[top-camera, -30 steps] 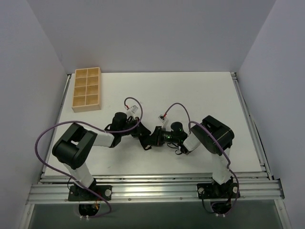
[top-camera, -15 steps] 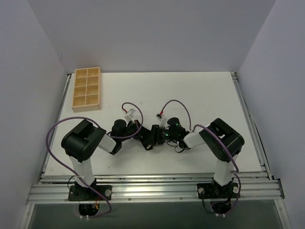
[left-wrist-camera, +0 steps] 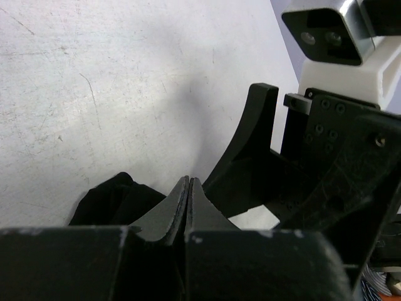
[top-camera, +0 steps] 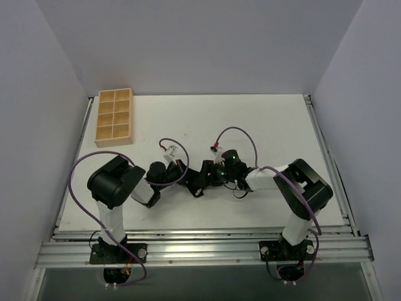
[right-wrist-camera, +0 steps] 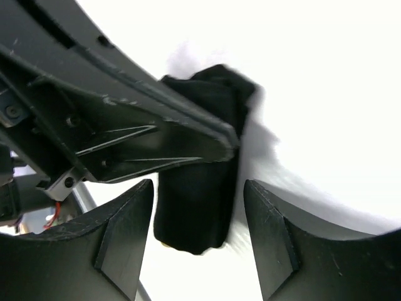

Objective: Roll the underwear

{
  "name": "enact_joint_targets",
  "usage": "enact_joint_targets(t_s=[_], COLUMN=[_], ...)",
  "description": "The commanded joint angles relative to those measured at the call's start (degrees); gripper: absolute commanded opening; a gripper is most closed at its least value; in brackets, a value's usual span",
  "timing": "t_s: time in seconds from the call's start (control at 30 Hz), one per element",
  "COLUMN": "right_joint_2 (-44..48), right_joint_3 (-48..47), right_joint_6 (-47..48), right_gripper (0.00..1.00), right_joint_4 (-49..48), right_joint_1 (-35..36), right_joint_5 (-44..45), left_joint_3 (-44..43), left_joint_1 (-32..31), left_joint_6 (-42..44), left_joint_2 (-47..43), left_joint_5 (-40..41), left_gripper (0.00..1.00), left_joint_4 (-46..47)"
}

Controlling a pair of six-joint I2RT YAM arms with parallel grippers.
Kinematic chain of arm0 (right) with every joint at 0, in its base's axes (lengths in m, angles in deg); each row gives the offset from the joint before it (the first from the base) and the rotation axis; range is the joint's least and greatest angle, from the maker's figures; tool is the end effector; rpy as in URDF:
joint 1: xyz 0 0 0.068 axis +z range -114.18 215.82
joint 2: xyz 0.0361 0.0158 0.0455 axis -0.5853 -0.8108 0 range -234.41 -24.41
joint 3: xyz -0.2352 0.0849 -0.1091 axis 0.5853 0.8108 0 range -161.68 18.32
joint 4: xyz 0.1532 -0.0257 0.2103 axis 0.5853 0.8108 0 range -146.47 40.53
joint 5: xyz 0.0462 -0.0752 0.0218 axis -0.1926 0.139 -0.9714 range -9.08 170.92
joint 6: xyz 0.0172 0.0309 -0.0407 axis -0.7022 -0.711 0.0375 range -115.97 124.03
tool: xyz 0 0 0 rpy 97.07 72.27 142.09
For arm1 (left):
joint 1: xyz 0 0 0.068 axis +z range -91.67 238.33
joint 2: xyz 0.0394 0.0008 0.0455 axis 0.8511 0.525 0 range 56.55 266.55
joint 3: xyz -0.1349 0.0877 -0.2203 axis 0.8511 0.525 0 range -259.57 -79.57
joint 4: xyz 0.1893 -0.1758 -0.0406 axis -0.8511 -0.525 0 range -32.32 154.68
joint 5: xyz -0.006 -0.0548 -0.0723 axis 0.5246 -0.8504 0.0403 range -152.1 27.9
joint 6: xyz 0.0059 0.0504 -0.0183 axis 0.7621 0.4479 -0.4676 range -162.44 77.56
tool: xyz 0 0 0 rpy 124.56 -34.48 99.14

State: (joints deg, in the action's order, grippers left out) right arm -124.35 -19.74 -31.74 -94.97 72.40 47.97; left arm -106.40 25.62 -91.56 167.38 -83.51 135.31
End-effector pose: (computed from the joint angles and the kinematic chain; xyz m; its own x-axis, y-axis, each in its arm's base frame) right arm 0.2529 0.2117 0.1445 -0.7852 0.0281 -0.6186 -0.5448 0.4436 0.7116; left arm 0.2483 -0.1748 0.0981 -0.7336 -0.3655 -0.5730 0.3779 0.4814 -0.7909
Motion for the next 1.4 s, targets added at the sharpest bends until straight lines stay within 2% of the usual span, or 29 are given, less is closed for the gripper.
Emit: enact_joint_targets(t_s=[0.0, 0.27, 0.37, 0.6, 0.77, 1.07, 1.23, 1.37], right_joint_2=[0.80, 4.66, 5.81, 10.72, 12.66, 10.74, 6.69, 4.76], right_joint_3=[0.80, 0.01, -1.04, -2.36, -3.77, -4.48, 1.39, 2.82], right_joint_6=[3.51, 6.41, 7.12, 6.77, 6.24, 2.46, -0.70, -0.09], right_gripper=[0.56, 0.54, 0.49, 0.26, 0.19, 0.15, 0.13, 0.13], right_joint_4=[11.43, 14.68, 15.56, 18.11, 19.60, 13.81, 7.22, 6.33], right_joint_1=[-1.60, -1.95, -1.77, -1.69, -1.07, 2.70, 4.12, 4.12], right_joint_5=[7.72, 6.24, 4.30, 4.04, 4.04, 2.63, 3.51, 4.21], left_joint_3=[3.63, 3.10, 2.92, 2.31, 2.13, 2.04, 2.48, 2.83], left_joint_1=[-0.78, -0.78, -0.78, -0.87, -0.87, -0.95, -0.95, -0.95], left_joint_6=[2.19, 2.28, 2.19, 2.45, 2.28, 2.37, 2.19, 2.37], left_joint_2=[4.48, 4.40, 4.14, 3.78, 3.70, 2.90, 1.94, 1.24], left_joint_5=[-0.47, -0.92, -1.18, -1.71, -2.06, -2.23, -2.32, -2.50], left_gripper=[0.02, 0.02, 0.02, 0.02, 0.02, 0.02, 0.02, 0.02], left_joint_4=[-10.52, -10.69, -10.95, -11.48, -11.48, -12.44, -12.80, -12.97])
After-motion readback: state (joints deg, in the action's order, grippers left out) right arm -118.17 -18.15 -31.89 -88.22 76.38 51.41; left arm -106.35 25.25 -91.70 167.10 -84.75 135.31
